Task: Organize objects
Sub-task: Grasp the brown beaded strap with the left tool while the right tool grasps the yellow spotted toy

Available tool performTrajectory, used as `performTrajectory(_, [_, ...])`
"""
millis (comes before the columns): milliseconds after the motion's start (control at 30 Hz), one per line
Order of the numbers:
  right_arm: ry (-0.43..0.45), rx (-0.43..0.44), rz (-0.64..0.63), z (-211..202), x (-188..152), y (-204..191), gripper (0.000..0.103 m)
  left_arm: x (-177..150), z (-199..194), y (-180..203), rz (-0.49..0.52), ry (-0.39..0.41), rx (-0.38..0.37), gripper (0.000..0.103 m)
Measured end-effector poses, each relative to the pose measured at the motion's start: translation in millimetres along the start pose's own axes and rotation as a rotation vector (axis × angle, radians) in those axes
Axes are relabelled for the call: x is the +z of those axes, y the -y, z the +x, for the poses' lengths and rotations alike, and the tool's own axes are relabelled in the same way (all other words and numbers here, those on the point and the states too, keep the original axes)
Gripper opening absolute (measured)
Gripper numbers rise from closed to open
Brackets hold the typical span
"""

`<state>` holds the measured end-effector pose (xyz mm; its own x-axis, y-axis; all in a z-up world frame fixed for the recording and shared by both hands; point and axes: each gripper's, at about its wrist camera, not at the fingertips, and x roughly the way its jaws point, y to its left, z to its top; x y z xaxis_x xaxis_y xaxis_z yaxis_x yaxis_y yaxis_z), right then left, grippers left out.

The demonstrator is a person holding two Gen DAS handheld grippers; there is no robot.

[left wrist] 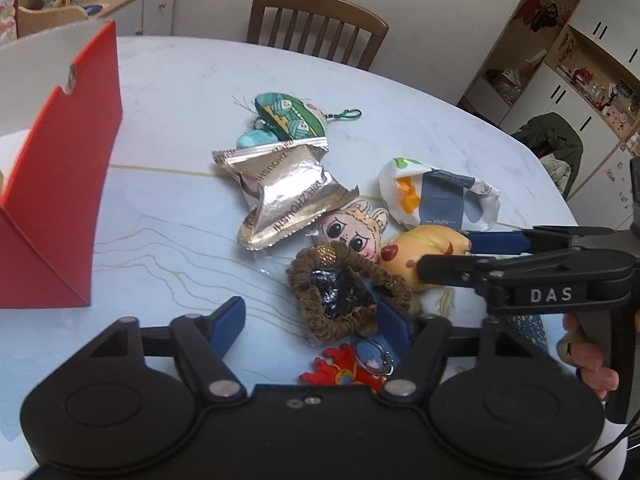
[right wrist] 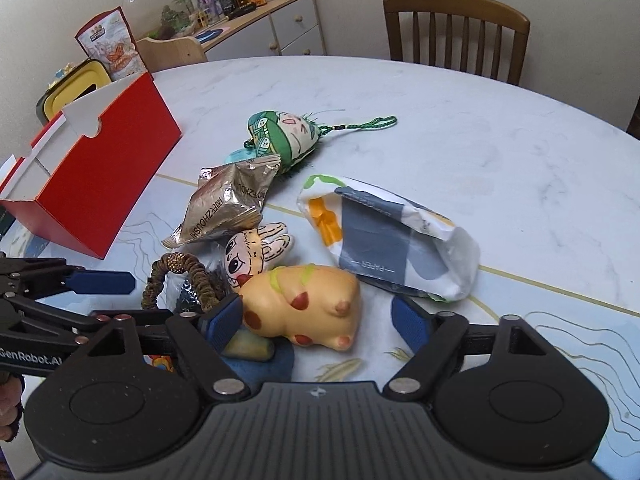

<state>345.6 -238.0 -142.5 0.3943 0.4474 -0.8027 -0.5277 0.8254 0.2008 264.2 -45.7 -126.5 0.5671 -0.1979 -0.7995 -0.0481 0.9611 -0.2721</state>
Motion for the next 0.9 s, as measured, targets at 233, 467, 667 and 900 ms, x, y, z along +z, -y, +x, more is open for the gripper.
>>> performTrajectory(233, [-0.001,0.022,-0.001,5.0,1.4,-2.7,0.072,2.4,2.0,-4.1,-0.024,-0.008,-0.052,0.042])
performTrajectory(467, [0.002,0.032,0.004,5.5,1.1,-5.0,0.064,1.6,0.6,-5.9,-0.043,-0.014,-0.082,0.025])
performTrajectory(667, [0.006,0.02,0.02,3.9,0.2,-6.4,0.062,0.7,0.7,-4.9,-0.049,-0.024,-0.083,0.013])
performTrajectory(900, [0.021,0.01,0.04,-4.1,-1.8,-7.9,0.058,2.3,-8.4,0.6,-0.04,-0.018,-0.083,0.007])
